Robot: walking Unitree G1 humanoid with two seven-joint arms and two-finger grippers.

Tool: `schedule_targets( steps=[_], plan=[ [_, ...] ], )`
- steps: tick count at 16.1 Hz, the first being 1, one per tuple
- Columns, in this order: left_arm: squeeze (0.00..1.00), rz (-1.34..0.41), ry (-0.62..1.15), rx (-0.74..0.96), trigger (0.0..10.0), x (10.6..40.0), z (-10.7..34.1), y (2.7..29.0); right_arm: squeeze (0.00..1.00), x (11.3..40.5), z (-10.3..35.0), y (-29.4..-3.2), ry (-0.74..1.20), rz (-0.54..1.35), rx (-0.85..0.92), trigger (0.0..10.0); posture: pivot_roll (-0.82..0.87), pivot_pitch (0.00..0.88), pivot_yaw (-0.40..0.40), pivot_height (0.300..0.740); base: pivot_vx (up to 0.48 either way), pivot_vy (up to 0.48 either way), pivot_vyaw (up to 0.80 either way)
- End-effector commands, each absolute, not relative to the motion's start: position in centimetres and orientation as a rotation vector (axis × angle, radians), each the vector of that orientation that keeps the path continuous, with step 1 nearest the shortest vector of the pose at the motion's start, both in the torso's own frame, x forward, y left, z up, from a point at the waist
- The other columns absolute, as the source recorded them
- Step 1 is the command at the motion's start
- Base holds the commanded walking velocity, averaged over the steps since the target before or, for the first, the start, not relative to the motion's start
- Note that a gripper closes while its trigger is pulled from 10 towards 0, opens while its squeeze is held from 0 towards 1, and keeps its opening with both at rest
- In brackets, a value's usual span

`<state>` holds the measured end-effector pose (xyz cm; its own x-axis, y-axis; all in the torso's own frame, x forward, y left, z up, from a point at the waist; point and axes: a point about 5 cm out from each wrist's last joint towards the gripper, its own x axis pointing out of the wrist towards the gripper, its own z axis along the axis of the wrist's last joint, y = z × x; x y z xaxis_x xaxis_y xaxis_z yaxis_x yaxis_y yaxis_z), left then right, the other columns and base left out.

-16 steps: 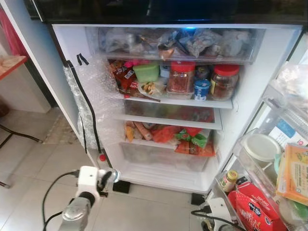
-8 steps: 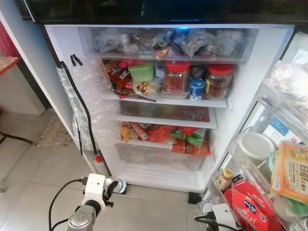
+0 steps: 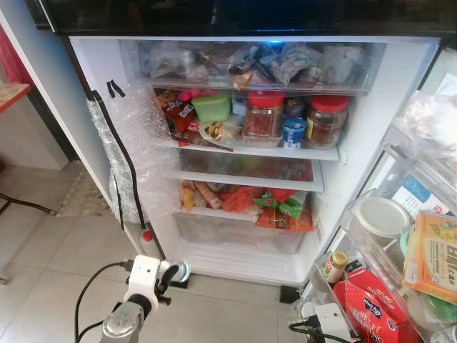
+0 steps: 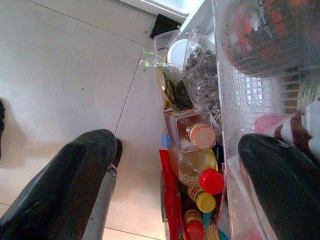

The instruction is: Restocking fridge

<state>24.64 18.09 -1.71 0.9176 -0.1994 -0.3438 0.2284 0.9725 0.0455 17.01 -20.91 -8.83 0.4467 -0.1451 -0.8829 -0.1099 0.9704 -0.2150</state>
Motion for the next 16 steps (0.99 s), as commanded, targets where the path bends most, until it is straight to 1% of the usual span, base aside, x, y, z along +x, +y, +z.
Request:
schedule_targets(
  steps=[1, 6, 16],
  plan=[
    [0.00, -0.235, 0.349, 0.116, 10.0, 24.53, -1.78, 18.02, 0.00, 17.11, -8.75, -21.02, 1.102, -0.022, -0.265, 10.0, -0.02, 0.000, 0.030, 0.740, 0.000, 0.000, 0.00],
    [0.00, -0.234, 0.352, 0.113, 10.0, 24.46, -1.79, 18.04, 0.00, 17.14, -8.72, -21.12, 1.106, -0.010, -0.265, 10.0, -0.02, 0.000, 0.022, 0.740, 0.000, 0.000, 0.00],
    [0.00, -0.235, 0.351, 0.120, 10.0, 24.57, -1.69, 18.23, 0.00, 17.19, -8.74, -20.90, 1.108, 0.000, -0.253, 10.0, -0.02, 0.000, 0.028, 0.740, 0.292, 0.000, 0.00]
  ],
)
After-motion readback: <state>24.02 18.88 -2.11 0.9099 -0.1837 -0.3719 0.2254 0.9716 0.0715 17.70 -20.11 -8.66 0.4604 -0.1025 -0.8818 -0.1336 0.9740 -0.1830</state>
